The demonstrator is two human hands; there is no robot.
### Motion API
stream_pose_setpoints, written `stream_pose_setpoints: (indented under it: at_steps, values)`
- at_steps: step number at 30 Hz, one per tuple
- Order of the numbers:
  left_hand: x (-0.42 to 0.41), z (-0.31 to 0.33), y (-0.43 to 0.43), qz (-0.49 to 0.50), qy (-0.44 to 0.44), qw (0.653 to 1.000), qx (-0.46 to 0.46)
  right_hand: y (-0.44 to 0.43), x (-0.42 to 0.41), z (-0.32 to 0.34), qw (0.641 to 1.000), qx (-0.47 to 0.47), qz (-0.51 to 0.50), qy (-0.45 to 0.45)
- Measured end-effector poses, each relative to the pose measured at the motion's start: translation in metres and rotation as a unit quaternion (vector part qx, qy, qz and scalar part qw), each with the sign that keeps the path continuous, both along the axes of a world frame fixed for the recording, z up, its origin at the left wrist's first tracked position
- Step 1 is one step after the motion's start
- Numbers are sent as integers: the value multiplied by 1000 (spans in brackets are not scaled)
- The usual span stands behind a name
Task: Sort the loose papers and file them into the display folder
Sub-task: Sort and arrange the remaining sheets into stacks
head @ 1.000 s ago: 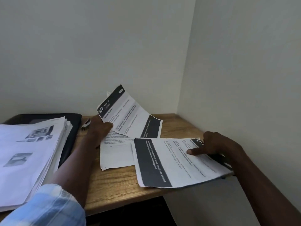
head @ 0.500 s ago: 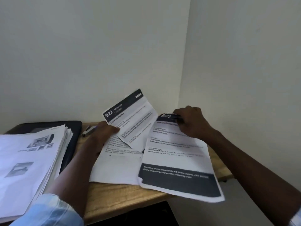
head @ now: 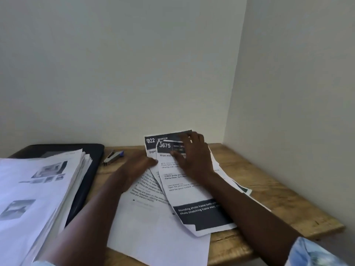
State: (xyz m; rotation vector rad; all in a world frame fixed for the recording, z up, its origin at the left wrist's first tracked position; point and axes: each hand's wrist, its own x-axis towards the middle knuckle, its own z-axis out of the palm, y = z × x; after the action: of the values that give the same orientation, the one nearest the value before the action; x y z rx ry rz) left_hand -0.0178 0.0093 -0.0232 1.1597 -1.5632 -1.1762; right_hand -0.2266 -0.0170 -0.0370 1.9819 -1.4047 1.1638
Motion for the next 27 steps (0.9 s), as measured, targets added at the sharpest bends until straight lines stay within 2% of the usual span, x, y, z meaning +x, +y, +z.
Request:
stream_pose_setpoints:
  at_steps: [2, 6, 12, 14, 18, 21, 27]
  values:
    - [-1, -4, -2, -28, 25, 999, -19, -4, -3, -4, 999, 22, -6, -49]
    - [-2, -11, 0, -40, -17, 995, -87, -5, -11, -5, 985, 114, -18, -130]
    - [0, -13, 2, -42, -12, 993, -108, -2, -44, 18, 938, 80, -120, -315]
    - [1, -13, 1, -48, -5, 993, -106, 2, -61, 22, 915, 107, -100, -376]
    - [-1, -15, 1, -46, 8, 994, -102, -3, -81, 20, 848, 166, 18, -503]
    - [0, -15, 2, -33, 2, 994, -101, -4, -78, 20, 835, 178, 73, -516]
    - [-1, -17, -1, -14, 15, 997, -74, -1, -72, 18, 862, 175, 112, -462]
